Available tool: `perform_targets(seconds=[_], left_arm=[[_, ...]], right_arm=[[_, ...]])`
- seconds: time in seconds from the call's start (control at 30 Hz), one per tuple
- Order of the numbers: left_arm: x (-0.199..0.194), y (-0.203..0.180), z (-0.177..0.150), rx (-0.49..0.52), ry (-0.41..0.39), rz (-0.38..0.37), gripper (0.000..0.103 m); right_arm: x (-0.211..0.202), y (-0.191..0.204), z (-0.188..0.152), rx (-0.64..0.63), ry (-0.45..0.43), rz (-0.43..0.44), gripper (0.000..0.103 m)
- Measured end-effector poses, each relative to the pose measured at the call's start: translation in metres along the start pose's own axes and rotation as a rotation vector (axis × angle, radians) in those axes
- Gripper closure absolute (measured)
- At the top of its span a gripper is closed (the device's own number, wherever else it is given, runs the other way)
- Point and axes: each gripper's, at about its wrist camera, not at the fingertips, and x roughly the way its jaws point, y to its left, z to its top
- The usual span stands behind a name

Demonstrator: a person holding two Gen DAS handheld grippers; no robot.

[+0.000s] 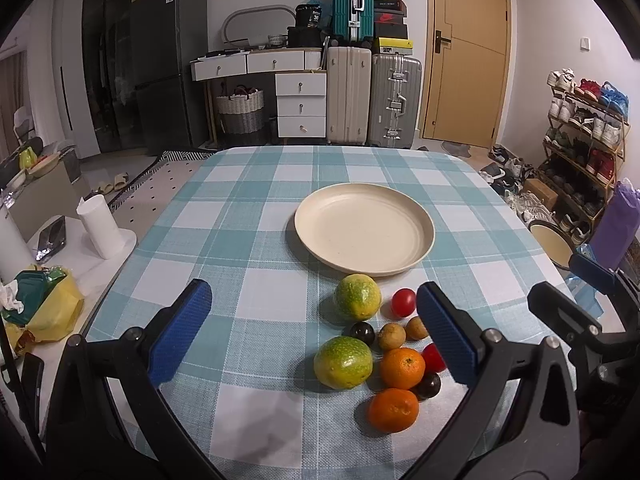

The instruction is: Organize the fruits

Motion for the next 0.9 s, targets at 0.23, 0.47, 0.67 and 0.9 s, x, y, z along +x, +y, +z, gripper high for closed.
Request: perform_targets(seconds=[0.23,0.47,0.67,0.9], left_arm=[[0.004,0.005,-0.007,0.008,-0.006,0.002,0.001],[0.005,0.003,-0.008,0.008,-0.007,0.005,0.001],[0.006,-0.004,-0.013,0.003,0.0,-0.002,0.001],[0.014,0.0,-0.012,0.002,0.029,-0.025,0.001]], right_arm=[[0.0,0.002,0.0,-0.002,0.001,0.003,0.0],[0.001,0.004,-0.001,-0.004,0.003,0.008,0.0],[0.001,0.004,-0.001,-0.004,0.007,0.01,0.0],[0.003,0.003,-0.003,-0.004,0.011,0.012,0.0]])
